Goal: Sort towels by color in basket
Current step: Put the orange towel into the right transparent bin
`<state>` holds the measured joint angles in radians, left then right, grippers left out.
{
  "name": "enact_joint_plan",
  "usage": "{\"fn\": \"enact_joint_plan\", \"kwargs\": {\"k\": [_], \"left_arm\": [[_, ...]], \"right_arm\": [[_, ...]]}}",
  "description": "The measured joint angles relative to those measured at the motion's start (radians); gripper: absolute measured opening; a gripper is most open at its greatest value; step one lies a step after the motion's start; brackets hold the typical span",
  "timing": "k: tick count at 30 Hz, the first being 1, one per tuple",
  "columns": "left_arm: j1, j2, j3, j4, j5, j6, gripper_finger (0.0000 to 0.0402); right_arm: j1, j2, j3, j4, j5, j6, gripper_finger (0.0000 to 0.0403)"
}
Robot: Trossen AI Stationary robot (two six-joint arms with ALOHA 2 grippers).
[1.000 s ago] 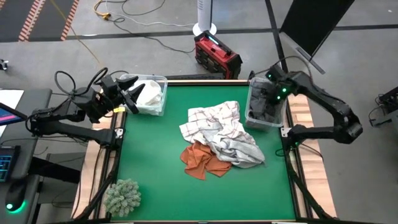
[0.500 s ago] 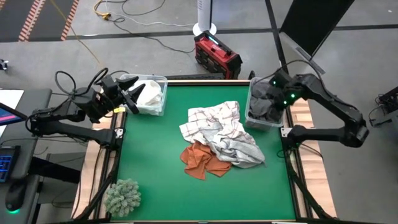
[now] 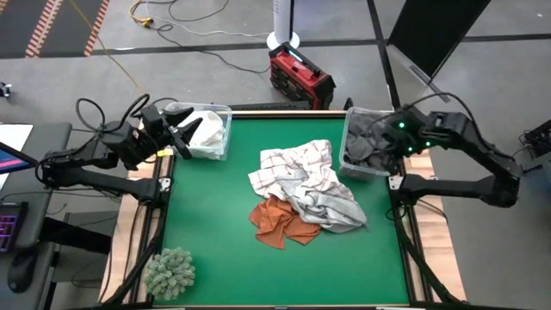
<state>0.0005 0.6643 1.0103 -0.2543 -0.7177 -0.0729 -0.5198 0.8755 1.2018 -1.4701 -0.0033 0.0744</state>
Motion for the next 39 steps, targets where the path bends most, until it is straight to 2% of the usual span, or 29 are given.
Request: {"fn": "enact_joint_plan", "kwargs": {"k": [8, 16, 21, 24, 27, 30, 33, 39], "left_arm": [[0.0, 0.001, 0.0, -0.001, 0.0, 0.007, 0.0194], [0.0, 0.003, 0.0, -0.003, 0.0, -0.03, 0.0194], [0.0, 0.003, 0.0, -0.003, 0.0, -0.107, 0.0194], [-0.002, 0.005, 0.0, -0.003, 0.01, -0.181, 0.0194], [-0.03, 0.034, 0.001, -0.012, 0.11, -0.178, 0.0194], [-0.072, 0.107, 0.002, -0.064, 0.243, -0.176, 0.0194], [-0.12, 0.209, 0.001, -0.141, 0.324, -0.236, 0.0194], [-0.226, 0.448, 0.0, -0.203, 0.356, -0.384, 0.0194]], "right_arm": [[0.292, 0.071, 0.0, 0.133, -0.083, 0.018, 0.0192], [0.603, 0.304, 0.0, 0.251, -0.073, 0.076, 0.0238], [0.725, 0.496, -0.002, 0.226, 0.007, -0.012, 0.0243], [0.761, 0.57, -0.002, 0.283, 0.013, -0.029, 0.0238], [0.781, 0.602, -0.002, 0.394, 0.017, -0.001, 0.0226], [0.8, 0.603, -0.001, 0.454, 0.035, 0.086, 0.0212], [0.825, 0.591, -0.001, 0.425, 0.054, 0.244, 0.0195], [0.919, 0.543, -0.001, 0.352, 0.125, 0.529, 0.0159]]}}
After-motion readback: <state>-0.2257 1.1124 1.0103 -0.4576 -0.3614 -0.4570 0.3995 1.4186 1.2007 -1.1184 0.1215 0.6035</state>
